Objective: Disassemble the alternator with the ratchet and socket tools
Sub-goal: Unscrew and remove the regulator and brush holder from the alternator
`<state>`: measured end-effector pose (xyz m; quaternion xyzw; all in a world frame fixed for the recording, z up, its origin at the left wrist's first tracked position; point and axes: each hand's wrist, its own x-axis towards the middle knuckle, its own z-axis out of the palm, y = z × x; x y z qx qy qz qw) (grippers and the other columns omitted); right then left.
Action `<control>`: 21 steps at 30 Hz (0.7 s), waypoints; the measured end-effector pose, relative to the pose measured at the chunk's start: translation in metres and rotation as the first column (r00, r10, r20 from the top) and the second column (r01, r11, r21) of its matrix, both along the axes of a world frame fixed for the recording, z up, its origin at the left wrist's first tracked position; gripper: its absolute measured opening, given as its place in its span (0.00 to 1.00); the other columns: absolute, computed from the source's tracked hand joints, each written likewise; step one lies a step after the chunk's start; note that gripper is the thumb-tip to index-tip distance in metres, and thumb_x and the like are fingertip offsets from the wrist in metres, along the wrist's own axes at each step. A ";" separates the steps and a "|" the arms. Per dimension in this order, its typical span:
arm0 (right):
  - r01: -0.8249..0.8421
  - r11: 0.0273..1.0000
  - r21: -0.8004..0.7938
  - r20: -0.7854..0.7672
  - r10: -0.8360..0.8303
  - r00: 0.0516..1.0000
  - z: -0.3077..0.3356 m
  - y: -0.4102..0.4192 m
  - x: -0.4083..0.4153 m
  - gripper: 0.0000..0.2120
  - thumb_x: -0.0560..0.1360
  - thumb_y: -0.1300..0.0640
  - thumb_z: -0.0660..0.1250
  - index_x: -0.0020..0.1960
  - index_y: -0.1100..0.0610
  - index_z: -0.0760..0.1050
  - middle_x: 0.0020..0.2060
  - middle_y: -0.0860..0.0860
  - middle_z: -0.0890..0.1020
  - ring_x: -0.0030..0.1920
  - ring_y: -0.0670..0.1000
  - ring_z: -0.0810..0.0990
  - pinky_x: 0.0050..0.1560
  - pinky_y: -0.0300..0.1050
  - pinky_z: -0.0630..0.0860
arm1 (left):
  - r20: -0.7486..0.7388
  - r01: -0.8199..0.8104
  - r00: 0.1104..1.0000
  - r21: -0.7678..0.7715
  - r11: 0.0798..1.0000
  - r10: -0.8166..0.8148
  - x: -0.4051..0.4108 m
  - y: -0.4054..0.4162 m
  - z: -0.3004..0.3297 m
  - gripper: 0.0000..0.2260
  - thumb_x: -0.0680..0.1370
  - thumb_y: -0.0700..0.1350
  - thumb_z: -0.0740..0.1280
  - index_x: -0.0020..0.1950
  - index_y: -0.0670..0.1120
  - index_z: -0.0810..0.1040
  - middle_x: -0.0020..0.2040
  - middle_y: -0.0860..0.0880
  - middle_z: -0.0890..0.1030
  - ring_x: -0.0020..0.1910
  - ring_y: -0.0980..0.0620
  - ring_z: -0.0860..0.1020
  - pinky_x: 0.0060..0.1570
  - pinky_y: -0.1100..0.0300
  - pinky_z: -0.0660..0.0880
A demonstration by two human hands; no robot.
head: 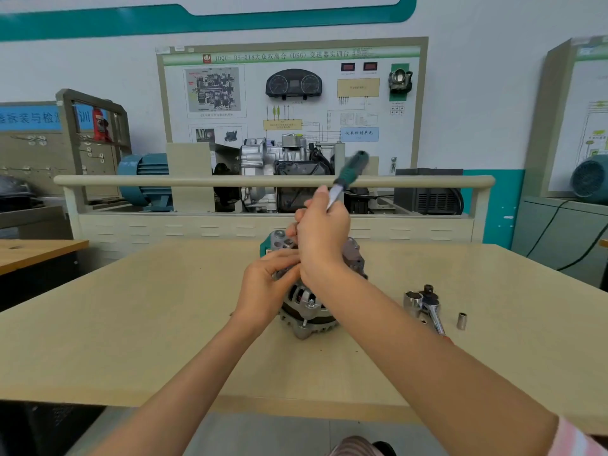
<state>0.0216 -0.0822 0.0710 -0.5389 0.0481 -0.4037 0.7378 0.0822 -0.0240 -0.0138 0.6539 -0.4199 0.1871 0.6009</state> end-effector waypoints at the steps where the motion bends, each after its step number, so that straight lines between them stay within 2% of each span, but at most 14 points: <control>1: 0.036 0.999 0.041 0.013 -0.036 0.999 0.000 0.002 -0.001 0.15 0.82 0.53 0.52 0.39 0.57 0.65 0.28 0.51 0.71 0.18 0.43 0.69 0.22 0.36 0.66 | 0.003 -0.004 1.000 -0.008 1.000 0.004 -0.001 0.000 0.000 0.15 0.72 0.30 0.67 0.47 0.50 0.81 0.42 0.59 0.80 0.44 0.64 0.77 0.44 0.74 0.70; 3: 0.061 0.987 0.151 0.001 -0.061 0.998 0.004 0.001 -0.002 0.14 0.83 0.53 0.50 0.41 0.57 0.65 0.32 0.51 0.72 0.26 0.45 0.72 0.27 0.37 0.67 | 0.004 -0.007 1.000 -0.025 1.000 0.008 -0.001 -0.001 -0.001 0.16 0.71 0.29 0.67 0.44 0.51 0.82 0.37 0.63 0.80 0.40 0.68 0.76 0.42 0.76 0.70; 5: 0.026 0.956 0.292 -0.023 -0.020 1.000 0.009 -0.004 -0.003 0.13 0.83 0.55 0.49 0.52 0.61 0.69 0.44 0.57 0.77 0.32 0.47 0.70 0.35 0.42 0.68 | 0.022 -0.016 1.000 -0.044 0.999 0.017 -0.002 -0.001 -0.001 0.15 0.71 0.29 0.67 0.40 0.50 0.82 0.33 0.62 0.80 0.36 0.67 0.75 0.38 0.77 0.69; 7: -0.026 0.933 0.359 -0.055 0.049 0.997 0.012 -0.009 -0.005 0.17 0.82 0.59 0.48 0.67 0.64 0.64 0.61 0.62 0.74 0.33 0.47 0.66 0.38 0.46 0.66 | 0.052 -0.035 0.998 -0.066 0.997 0.038 -0.003 -0.004 -0.002 0.10 0.71 0.29 0.67 0.39 0.43 0.83 0.34 0.56 0.78 0.35 0.58 0.73 0.34 0.75 0.67; 8: -0.030 0.932 0.360 -0.073 0.060 0.995 0.014 -0.011 -0.005 0.19 0.82 0.60 0.49 0.70 0.64 0.62 0.63 0.62 0.73 0.33 0.46 0.65 0.36 0.45 0.66 | 0.055 -0.043 0.997 -0.076 0.996 0.047 -0.003 -0.007 -0.003 0.08 0.71 0.30 0.67 0.39 0.40 0.82 0.37 0.54 0.77 0.38 0.54 0.72 0.32 0.73 0.66; 9: -0.035 0.932 0.361 -0.078 0.067 0.995 0.014 -0.014 -0.004 0.19 0.81 0.61 0.49 0.71 0.64 0.62 0.58 0.61 0.75 0.32 0.46 0.65 0.34 0.42 0.64 | 0.044 -0.045 0.998 -0.082 0.996 0.049 -0.003 -0.009 -0.004 0.06 0.72 0.31 0.67 0.39 0.39 0.82 0.38 0.53 0.77 0.40 0.52 0.71 0.32 0.72 0.65; 10: -0.041 0.930 0.365 -0.069 0.071 0.995 0.014 -0.015 -0.003 0.18 0.81 0.61 0.50 0.69 0.63 0.64 0.50 0.58 0.76 0.31 0.46 0.66 0.32 0.40 0.64 | 0.018 -0.035 0.999 -0.086 0.996 0.037 -0.002 -0.010 -0.004 0.05 0.72 0.33 0.68 0.41 0.39 0.83 0.37 0.52 0.79 0.39 0.52 0.72 0.34 0.72 0.66; 11: -0.038 0.929 0.369 -0.058 0.064 0.996 0.014 -0.016 -0.002 0.14 0.81 0.61 0.50 0.64 0.61 0.67 0.41 0.55 0.74 0.30 0.47 0.67 0.29 0.40 0.64 | -0.017 -0.015 1.000 -0.082 0.996 0.014 -0.001 -0.009 -0.004 0.05 0.73 0.35 0.69 0.44 0.41 0.84 0.35 0.53 0.80 0.38 0.55 0.74 0.39 0.72 0.68; 12: -0.023 0.937 0.348 -0.072 0.052 0.996 0.015 -0.017 0.000 0.09 0.81 0.60 0.50 0.56 0.58 0.68 0.35 0.52 0.72 0.27 0.47 0.67 0.27 0.39 0.62 | -0.051 0.005 0.999 -0.072 0.997 -0.009 0.001 -0.009 -0.003 0.06 0.73 0.37 0.69 0.47 0.42 0.84 0.38 0.55 0.82 0.41 0.59 0.77 0.45 0.70 0.71; 13: -0.021 0.955 0.295 -0.105 0.054 0.993 0.016 -0.019 0.002 0.07 0.81 0.59 0.51 0.50 0.57 0.67 0.31 0.51 0.70 0.24 0.47 0.67 0.25 0.38 0.61 | -0.076 0.017 0.997 -0.056 0.998 -0.021 0.003 -0.007 -0.003 0.06 0.73 0.39 0.70 0.48 0.44 0.84 0.43 0.54 0.84 0.47 0.59 0.79 0.51 0.67 0.73; 15: -0.084 0.984 0.159 -0.194 0.114 0.974 0.018 -0.027 0.005 0.11 0.80 0.57 0.53 0.40 0.57 0.66 0.25 0.49 0.67 0.18 0.45 0.63 0.22 0.35 0.57 | -0.094 0.024 0.995 -0.044 0.999 -0.028 0.005 -0.005 -0.001 0.07 0.72 0.40 0.71 0.47 0.51 0.83 0.47 0.55 0.83 0.52 0.61 0.79 0.55 0.65 0.73; 17: -0.215 0.975 0.064 -0.283 0.224 0.933 0.022 -0.037 0.007 0.13 0.79 0.58 0.56 0.35 0.55 0.63 0.20 0.47 0.65 0.15 0.44 0.59 0.21 0.33 0.55 | -0.070 0.018 0.997 -0.029 0.999 -0.020 0.004 -0.003 0.001 0.11 0.72 0.40 0.71 0.46 0.57 0.81 0.47 0.60 0.82 0.51 0.63 0.78 0.54 0.68 0.72; 21: -0.507 0.858 -0.077 -0.432 0.430 0.793 0.030 -0.051 0.008 0.16 0.80 0.56 0.57 0.33 0.53 0.61 0.16 0.43 0.61 0.14 0.43 0.57 0.18 0.32 0.56 | -0.064 0.051 0.997 0.023 0.998 -0.049 0.003 0.000 0.001 0.11 0.75 0.41 0.69 0.52 0.55 0.80 0.50 0.58 0.80 0.55 0.59 0.77 0.58 0.66 0.71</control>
